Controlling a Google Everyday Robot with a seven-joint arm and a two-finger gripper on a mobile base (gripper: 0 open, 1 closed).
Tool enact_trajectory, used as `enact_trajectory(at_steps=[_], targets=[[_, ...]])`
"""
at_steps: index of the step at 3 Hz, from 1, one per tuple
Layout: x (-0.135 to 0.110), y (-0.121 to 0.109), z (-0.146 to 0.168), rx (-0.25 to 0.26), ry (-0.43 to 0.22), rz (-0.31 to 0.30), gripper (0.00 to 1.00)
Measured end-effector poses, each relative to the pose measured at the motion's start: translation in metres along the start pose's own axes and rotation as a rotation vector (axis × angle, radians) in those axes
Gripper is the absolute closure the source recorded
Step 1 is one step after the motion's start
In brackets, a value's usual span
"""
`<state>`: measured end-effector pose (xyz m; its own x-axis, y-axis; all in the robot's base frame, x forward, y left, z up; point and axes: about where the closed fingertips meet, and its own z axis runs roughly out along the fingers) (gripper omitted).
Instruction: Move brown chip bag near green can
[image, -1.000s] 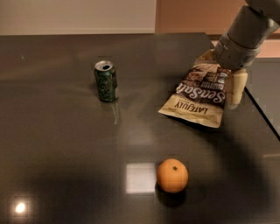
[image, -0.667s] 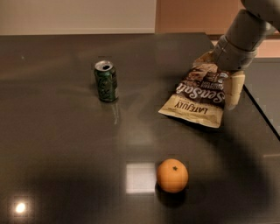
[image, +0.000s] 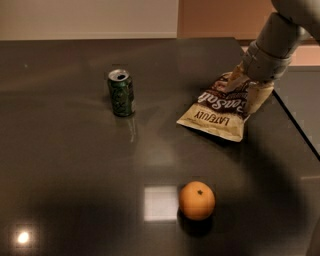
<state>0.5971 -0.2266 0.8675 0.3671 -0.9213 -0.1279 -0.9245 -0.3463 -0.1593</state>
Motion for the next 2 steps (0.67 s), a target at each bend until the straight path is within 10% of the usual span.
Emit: enact_trajectory(at_steps=[2], targets=[[-0.016,-0.01,-0.014,0.031,-0.001,-0.05,0.88]])
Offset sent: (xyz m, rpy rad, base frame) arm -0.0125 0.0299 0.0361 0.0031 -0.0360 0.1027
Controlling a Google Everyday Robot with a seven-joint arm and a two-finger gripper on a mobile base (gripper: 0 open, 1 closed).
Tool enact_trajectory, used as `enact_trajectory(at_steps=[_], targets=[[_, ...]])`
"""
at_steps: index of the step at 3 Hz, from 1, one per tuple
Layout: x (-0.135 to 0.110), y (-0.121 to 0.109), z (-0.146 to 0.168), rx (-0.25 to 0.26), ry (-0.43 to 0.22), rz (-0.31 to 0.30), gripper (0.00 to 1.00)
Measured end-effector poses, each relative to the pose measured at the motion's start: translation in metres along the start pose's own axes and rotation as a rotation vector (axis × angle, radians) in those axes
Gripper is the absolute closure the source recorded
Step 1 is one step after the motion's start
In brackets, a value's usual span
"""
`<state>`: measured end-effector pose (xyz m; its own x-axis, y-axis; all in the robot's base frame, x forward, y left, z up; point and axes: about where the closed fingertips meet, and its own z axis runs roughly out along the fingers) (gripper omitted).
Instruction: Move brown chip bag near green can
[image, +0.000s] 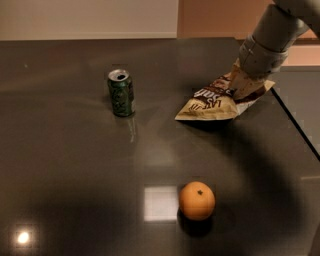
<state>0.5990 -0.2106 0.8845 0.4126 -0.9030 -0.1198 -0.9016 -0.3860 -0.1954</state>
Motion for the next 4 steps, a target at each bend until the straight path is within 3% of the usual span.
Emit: enact_trajectory(at_steps=[1,4], targets=[[-0.021,-0.009,-0.006,0.026,0.014,-0.087,1.0],[-0.096,-0.039,-0.001,0.055,0.038,-0.435,1.0]])
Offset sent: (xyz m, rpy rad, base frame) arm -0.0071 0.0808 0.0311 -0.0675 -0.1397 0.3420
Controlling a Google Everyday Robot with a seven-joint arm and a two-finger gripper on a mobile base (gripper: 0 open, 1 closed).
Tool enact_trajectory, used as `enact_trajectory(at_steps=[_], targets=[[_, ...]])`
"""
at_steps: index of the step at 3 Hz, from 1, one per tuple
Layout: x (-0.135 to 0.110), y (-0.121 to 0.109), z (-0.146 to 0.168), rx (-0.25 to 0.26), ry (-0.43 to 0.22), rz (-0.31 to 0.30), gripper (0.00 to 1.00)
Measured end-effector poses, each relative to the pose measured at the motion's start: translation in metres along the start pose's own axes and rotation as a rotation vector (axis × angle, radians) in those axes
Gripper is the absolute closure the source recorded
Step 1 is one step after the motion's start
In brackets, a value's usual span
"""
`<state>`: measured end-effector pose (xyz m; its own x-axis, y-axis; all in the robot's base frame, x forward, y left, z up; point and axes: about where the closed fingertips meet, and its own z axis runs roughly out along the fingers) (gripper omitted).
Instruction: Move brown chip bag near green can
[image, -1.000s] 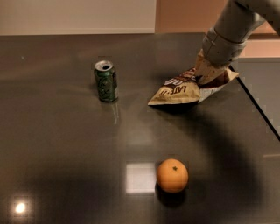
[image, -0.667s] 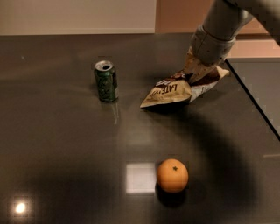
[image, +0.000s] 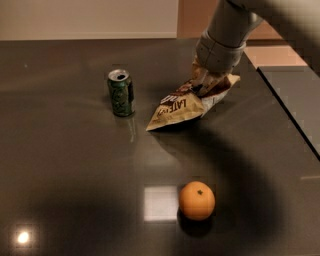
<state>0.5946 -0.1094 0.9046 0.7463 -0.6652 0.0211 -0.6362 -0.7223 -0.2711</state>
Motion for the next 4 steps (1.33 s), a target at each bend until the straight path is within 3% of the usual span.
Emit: enact_trajectory(at_steps=[2,4], targets=[[-0.032,-0.027,0.0,0.021,-0.032,-0.107,1.0],[-0.045,-0.049,-0.001,0.057,-0.046,-0.13,0.6]])
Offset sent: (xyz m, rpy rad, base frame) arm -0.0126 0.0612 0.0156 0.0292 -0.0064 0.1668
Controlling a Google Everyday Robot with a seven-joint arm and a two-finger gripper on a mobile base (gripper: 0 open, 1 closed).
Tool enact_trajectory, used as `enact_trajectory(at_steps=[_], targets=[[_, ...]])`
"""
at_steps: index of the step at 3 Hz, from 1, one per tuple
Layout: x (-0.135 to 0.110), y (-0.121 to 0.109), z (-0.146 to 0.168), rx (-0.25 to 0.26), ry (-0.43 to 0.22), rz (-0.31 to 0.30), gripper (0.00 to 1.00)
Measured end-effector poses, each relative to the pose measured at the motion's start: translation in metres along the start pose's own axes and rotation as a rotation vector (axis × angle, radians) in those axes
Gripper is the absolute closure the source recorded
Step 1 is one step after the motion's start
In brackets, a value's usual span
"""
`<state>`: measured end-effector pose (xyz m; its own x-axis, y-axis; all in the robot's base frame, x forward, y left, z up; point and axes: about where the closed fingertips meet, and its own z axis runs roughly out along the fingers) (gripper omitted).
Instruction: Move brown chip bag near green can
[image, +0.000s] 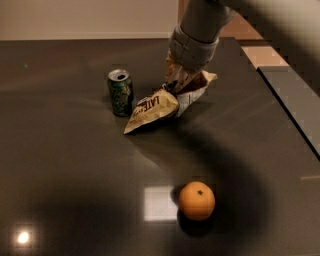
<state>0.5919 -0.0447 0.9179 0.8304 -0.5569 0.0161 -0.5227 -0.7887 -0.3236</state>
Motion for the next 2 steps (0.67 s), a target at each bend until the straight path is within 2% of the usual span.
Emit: enact_trajectory(at_steps=[2], targets=[[0.0061,-0.0112,0.0054,0.032,-0.017,0.015,0.14]])
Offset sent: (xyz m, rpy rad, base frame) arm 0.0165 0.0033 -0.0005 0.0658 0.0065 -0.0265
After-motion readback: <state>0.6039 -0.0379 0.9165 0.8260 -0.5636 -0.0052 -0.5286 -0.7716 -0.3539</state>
